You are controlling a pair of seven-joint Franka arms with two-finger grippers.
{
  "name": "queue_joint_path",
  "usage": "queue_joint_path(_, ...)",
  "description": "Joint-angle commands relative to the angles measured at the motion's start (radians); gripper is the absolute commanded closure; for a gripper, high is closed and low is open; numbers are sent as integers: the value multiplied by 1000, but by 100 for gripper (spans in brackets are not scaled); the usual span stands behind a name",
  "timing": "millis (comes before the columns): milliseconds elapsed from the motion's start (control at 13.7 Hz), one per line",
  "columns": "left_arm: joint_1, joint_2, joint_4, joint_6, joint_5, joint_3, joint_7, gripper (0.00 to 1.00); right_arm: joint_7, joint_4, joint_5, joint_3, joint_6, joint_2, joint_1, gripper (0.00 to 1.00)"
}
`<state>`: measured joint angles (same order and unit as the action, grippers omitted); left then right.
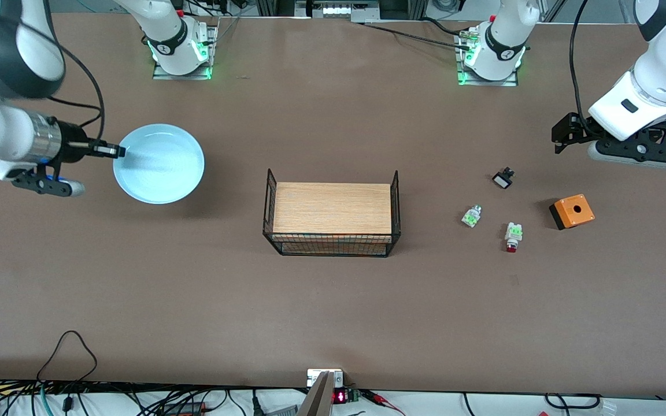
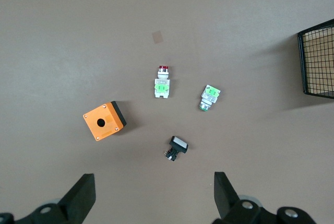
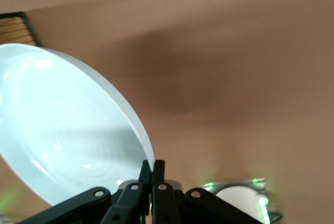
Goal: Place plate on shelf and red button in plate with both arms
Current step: 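Carry the plate with the right gripper over the wooden board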
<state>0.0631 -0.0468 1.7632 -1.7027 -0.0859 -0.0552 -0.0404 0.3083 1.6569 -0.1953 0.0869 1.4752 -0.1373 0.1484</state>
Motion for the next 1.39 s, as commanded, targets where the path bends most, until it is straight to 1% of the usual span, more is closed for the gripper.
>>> queue_joint_path(0,3,7,-28,26,9,0,-6,0,159,-98,-26,4,-62,-16,80,100)
queue_joint_path(220,3,8,-30,25,6,2,-6,0,406,-138,-140,4,-52,-19,173,100)
queue_joint_path(293,3,8,-36,25,8,2,-6,0,484,-164,-153,4,-47,-30,216,100)
queue_joint_path(366,3,18,-42,26,8,0,-6,0,549,-173,-153,4,-24,-42,256,100)
queue_joint_path(732,4,27,-54,26,-3,-1,-4,0,793,-174,-153,4,183,-91,430,100)
queue_joint_path(1024,6,27,-56,25,-5,0,-7,0,923,-175,-154,4,344,-162,502,100)
queue_joint_path(1171,6,27,-54,25,-5,0,-7,0,956,-174,-153,4,367,-203,522,100)
queue_joint_path(1317,6,27,-54,26,-3,0,-6,0,953,-158,-156,4,369,-217,523,100)
